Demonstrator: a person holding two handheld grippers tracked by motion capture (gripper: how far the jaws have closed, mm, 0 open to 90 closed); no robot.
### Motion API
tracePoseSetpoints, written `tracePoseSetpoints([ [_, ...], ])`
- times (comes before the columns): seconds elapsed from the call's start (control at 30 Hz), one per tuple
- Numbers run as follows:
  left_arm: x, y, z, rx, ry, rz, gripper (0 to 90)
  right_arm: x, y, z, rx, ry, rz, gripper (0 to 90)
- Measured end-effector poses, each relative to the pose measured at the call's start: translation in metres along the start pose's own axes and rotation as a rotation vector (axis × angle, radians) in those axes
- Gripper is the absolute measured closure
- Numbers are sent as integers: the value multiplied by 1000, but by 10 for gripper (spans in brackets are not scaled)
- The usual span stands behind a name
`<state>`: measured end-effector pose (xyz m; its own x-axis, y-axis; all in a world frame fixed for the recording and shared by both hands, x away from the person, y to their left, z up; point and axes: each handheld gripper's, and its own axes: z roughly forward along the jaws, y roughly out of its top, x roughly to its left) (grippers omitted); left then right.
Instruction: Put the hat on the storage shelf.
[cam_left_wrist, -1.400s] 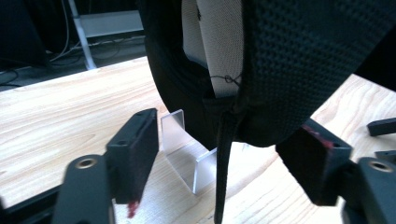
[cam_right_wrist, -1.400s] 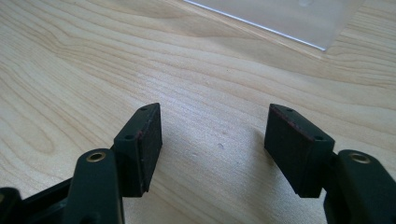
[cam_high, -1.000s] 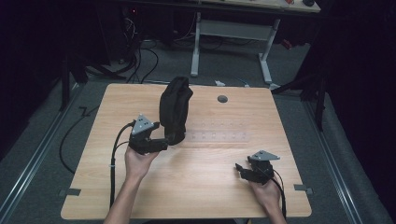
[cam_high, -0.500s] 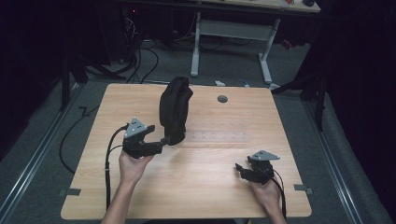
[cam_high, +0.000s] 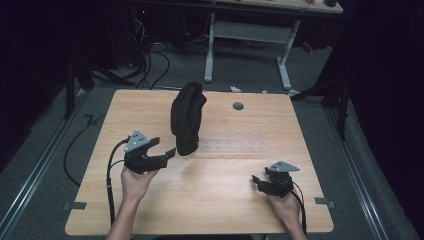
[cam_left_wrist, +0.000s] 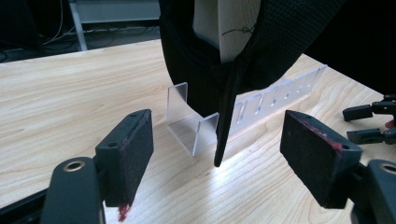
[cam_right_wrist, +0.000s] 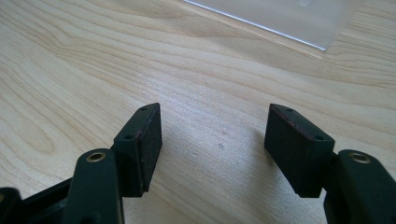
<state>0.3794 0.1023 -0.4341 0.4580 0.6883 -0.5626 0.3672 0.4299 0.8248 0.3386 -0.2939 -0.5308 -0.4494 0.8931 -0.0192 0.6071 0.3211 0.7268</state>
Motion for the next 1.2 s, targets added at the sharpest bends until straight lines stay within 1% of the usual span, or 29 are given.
tracePoseSetpoints([
  [0.13, 1, -1, -3, 7, 3, 0, 262, 0, 0, 0, 0, 0, -2, 369],
  [0.23, 1, -2, -5, 15, 7, 9, 263, 0, 0, 0, 0, 0, -1, 369],
  [0.47, 2, -2, -12, 8, 7, -1, 266, 0, 0, 0, 0, 0, 0, 369],
  [0.83, 6, -6, -21, 10, 25, -5, 268, 0, 0, 0, 0, 0, 0, 369],
  [0.93, 8, -7, -25, 8, 28, -14, 268, 0, 0, 0, 0, 0, 0, 369],
  [1.2, 12, -12, -30, 19, 39, -22, 268, 0, 0, 0, 0, 0, 0, 369],
])
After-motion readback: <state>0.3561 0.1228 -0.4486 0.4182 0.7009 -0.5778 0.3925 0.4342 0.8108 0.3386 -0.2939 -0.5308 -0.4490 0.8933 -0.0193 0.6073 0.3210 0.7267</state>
